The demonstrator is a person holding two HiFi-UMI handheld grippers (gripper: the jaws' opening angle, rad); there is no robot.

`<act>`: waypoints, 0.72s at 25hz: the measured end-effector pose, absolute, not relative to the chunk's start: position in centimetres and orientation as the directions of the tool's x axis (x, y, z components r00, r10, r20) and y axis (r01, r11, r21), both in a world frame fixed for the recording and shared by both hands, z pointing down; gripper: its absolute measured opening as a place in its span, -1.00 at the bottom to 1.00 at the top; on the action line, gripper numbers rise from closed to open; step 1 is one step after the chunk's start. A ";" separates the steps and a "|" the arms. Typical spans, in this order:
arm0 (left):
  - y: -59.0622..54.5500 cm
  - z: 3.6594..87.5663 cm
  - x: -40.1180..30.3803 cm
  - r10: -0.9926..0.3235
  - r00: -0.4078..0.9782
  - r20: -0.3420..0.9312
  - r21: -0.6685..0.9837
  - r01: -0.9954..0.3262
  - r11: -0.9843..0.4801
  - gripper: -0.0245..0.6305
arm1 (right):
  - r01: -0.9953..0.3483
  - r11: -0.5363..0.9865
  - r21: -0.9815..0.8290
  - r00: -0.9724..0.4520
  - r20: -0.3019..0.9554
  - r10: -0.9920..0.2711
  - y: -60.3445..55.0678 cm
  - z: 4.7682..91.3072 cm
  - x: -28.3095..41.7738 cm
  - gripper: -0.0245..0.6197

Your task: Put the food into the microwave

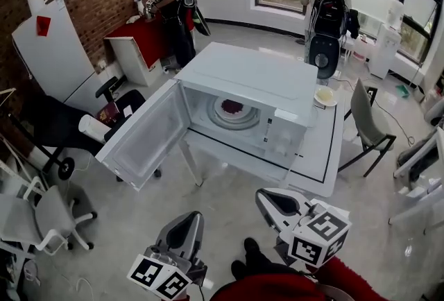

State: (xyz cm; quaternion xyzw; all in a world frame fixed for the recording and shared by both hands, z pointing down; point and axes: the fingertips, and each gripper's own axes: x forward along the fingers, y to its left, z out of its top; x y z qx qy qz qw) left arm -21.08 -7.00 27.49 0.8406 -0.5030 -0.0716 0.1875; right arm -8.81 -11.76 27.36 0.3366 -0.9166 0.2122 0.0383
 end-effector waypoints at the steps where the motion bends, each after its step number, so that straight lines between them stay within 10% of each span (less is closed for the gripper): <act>1: -6.6 27.4 -20.9 -0.875 0.479 0.068 0.387 -0.821 -0.420 -0.90 | -0.633 0.686 -0.359 -0.771 0.211 -0.601 -11.5 27.3 -8.7 -0.89; 18: -3.3 27.2 -19.7 -0.888 0.455 0.067 0.337 -0.848 -0.409 -0.90 | -0.633 0.694 -0.343 -0.772 0.206 -0.601 -8.4 27.4 -7.2 -0.89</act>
